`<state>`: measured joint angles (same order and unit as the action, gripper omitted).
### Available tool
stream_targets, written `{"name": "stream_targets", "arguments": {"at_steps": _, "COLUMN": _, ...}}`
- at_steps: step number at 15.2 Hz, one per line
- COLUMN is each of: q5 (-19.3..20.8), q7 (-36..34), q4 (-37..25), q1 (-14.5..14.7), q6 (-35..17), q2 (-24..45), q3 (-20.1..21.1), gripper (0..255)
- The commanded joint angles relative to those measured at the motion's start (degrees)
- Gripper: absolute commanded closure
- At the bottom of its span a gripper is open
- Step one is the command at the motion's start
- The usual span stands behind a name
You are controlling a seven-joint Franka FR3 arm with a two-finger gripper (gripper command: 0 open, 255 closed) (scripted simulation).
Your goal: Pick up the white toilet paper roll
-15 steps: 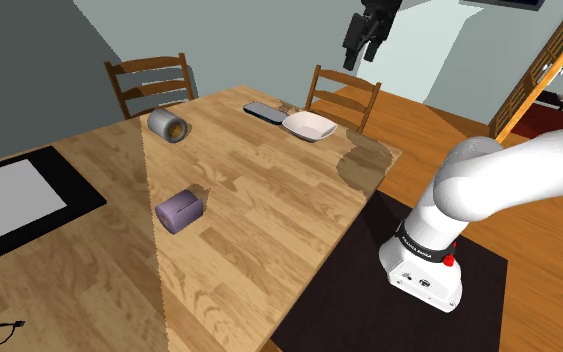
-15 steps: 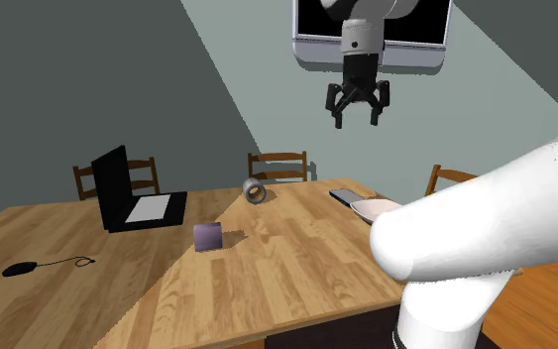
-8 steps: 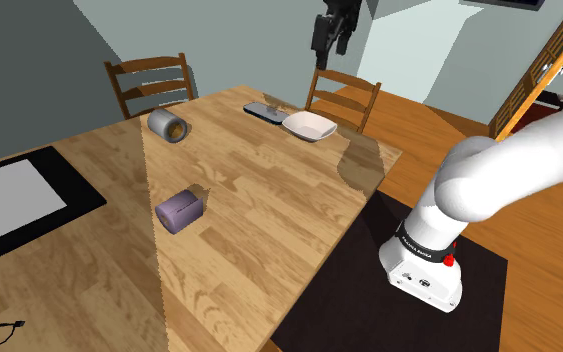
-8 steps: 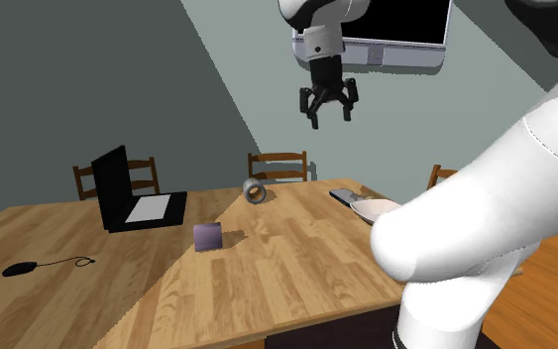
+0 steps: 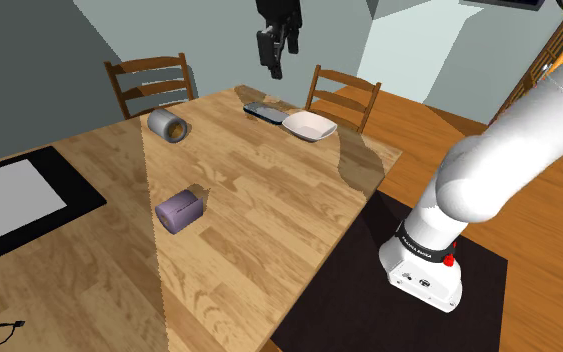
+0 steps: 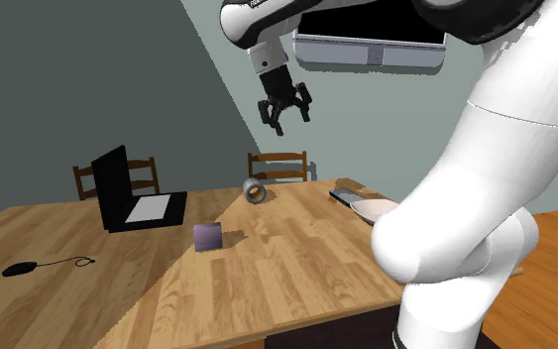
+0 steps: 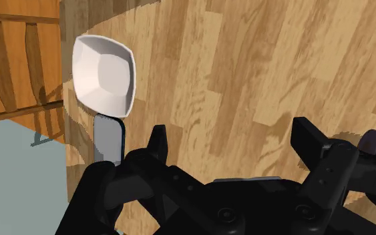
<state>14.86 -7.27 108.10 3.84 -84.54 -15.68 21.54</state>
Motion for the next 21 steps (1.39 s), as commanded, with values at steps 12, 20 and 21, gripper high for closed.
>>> {"name": "stream_targets", "arguments": {"at_steps": 12, "q5": 24.9, "q7": -4.2, "q4": -27.3, "q1": 14.0, "q6": 16.8, "q2": 37.3, "q3": 11.7, "gripper": 0}}
{"name": "stream_targets", "arguments": {"at_steps": 20, "q5": 38.7, "q7": 2.5, "q4": -44.7, "q1": 29.1, "q6": 26.1, "q2": 58.2, "q3": 9.2, "gripper": 0}}
{"name": "stream_targets", "arguments": {"at_steps": 21, "q5": 40.2, "q7": 3.9, "q4": -46.9, "q1": 30.9, "q6": 26.9, "q2": 60.6, "q3": 8.6, "gripper": 0}}
